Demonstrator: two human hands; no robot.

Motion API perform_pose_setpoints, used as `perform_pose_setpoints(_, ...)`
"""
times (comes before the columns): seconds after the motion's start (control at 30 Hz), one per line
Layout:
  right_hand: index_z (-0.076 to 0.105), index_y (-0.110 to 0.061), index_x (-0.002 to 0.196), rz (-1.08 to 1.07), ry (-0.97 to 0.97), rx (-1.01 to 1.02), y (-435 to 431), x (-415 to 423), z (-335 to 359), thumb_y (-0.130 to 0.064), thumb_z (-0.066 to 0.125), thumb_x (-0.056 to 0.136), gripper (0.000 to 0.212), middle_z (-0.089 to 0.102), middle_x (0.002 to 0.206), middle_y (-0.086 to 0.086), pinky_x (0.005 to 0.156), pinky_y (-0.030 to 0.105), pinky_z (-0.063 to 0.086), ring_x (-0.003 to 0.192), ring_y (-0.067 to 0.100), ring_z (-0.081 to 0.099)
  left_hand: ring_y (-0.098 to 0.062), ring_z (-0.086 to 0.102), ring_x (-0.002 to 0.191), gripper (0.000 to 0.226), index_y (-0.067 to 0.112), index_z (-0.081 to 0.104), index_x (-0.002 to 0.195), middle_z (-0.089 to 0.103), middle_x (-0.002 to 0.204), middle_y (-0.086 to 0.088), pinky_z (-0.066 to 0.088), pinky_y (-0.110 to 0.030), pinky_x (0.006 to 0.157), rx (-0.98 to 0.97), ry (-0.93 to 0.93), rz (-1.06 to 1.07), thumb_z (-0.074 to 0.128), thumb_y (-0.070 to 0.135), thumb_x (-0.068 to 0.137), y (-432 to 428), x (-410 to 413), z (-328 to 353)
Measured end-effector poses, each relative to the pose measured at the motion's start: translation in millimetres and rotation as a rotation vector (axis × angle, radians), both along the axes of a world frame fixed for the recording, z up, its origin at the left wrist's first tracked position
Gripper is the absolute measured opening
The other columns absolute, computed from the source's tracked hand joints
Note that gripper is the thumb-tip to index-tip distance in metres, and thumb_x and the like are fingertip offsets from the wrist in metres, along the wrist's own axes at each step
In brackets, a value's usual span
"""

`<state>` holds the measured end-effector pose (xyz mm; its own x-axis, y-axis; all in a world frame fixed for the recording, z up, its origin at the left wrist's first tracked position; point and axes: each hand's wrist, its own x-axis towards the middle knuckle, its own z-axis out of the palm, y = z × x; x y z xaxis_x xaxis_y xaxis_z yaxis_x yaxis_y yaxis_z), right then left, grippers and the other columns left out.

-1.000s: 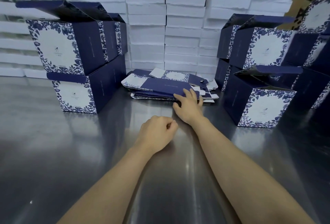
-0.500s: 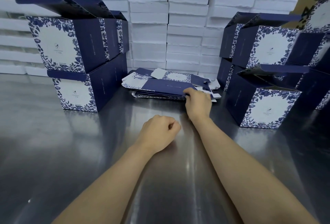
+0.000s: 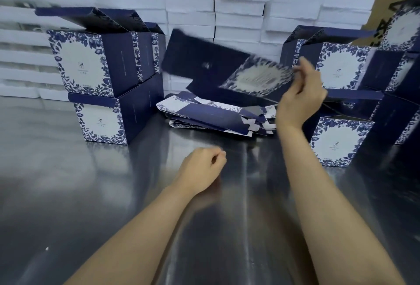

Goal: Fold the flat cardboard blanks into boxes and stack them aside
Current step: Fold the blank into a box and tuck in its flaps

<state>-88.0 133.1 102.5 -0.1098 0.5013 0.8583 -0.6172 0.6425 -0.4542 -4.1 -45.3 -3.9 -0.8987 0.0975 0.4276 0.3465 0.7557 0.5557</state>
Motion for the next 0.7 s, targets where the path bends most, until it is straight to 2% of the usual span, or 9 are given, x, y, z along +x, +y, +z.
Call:
perform_pose_setpoints(0.1,0.069,-0.011,0.111,0.124,-0.177,-0.036,21.4,26.0,45.5,-0.001,0.049,0.091,0.03,0.067,0.1,-0.007,0.081,0.008,0.042,0.094,0.007,0.06,-0.017,0.062,0.083,0.014,0.021,0.062,0.104,0.068,0.09,0.004,0.053,-0.03,0.067,0.301,-0.037,-0.046,0.051,0.028,0.098,0.3,-0.7,4.0)
perform_pose_setpoints(0.13,0.069,-0.013,0.111,0.156,-0.291,-0.008,28.8,37.2,58.2,0.0,0.049,0.089,0.032,0.065,0.098,-0.009,0.076,0.003,0.039,0.092,0.002,0.058,-0.01,0.062,0.092,0.022,0.022,0.058,0.118,0.067,0.102,0.007,0.053,-0.023,0.067,0.435,-0.061,-0.068,0.053,0.031,0.097,0.1,-0.1,5.4)
perform_pose_setpoints(0.23,0.07,-0.018,0.109,0.276,-0.626,0.218,43.6,69.4,77.7,0.0,0.053,0.087,0.033,0.067,0.095,0.0,0.072,0.014,0.045,0.084,0.007,0.06,0.007,0.051,0.116,0.051,0.034,0.041,0.14,0.052,0.125,0.022,0.039,-0.016,0.093,0.763,-0.107,-0.101,0.052,0.048,0.093,-2.3,4.4,10.8)
perform_pose_setpoints(0.33,0.061,-0.016,0.125,0.543,-0.968,0.357,45.3,91.7,78.9,0.0,0.058,0.088,0.041,0.066,0.086,0.003,0.057,0.02,0.05,0.064,0.009,0.062,-0.003,0.042,0.131,0.067,0.033,0.035,0.146,0.043,0.143,0.019,0.027,-0.028,0.112,1.034,-0.212,-0.11,0.042,0.064,0.086,1.4,9.3,13.5)
perform_pose_setpoints(0.43,0.042,-0.017,0.143,0.719,-1.131,0.426,37.1,98.5,74.7,-0.009,0.06,0.092,0.054,0.062,0.08,-0.001,0.054,0.017,0.054,0.055,0.0,0.062,-0.012,0.055,0.123,0.066,0.022,0.045,0.142,0.055,0.14,0.002,0.041,-0.026,0.103,1.22,-0.332,-0.168,0.029,0.064,0.093,6.7,16.7,19.4)
perform_pose_setpoints(0.5,0.038,-0.024,0.146,0.747,-1.126,0.45,28.2,97.7,71.4,-0.022,0.061,0.093,0.058,0.061,0.099,-0.004,0.076,0.028,0.059,0.078,0.0,0.065,-0.017,0.063,0.112,0.067,0.017,0.054,0.133,0.064,0.128,-0.003,0.054,-0.025,0.08,1.367,-0.42,-0.215,0.022,0.063,0.096,8.0,22.4,26.3)
perform_pose_setpoints(0.57,0.038,-0.036,0.145,0.664,-1.122,0.607,18.5,93.1,66.5,-0.041,0.062,0.09,0.061,0.041,0.144,-0.01,0.1,0.031,0.044,0.124,0.008,0.049,-0.019,0.068,0.1,0.059,0.013,0.055,0.132,0.068,0.119,-0.005,0.056,-0.027,0.068,1.497,-0.447,-0.267,0.025,0.053,0.102,7.0,24.0,28.8)
perform_pose_setpoints(0.63,0.039,-0.042,0.143,0.608,-1.201,0.793,7.5,88.4,60.0,-0.06,0.06,0.084,0.064,0.01,0.159,-0.019,0.103,0.031,0.029,0.143,0.009,0.024,-0.024,0.069,0.092,0.04,0.011,0.057,0.131,0.068,0.118,-0.012,0.059,-0.037,0.076,1.533,-0.398,-0.331,0.036,0.032,0.104,7.8,23.9,27.3)
perform_pose_setpoints(0.7,0.044,-0.039,0.139,0.589,-1.314,0.895,-1.7,79.2,50.3,-0.071,0.055,0.081,0.067,0.016,0.157,-0.014,0.109,0.037,0.024,0.142,0.009,0.024,-0.03,0.067,0.098,0.033,0.016,0.071,0.113,0.068,0.118,-0.015,0.05,-0.05,0.093,1.542,-0.388,-0.384,0.042,0.023,0.1,6.5,23.1,25.7)
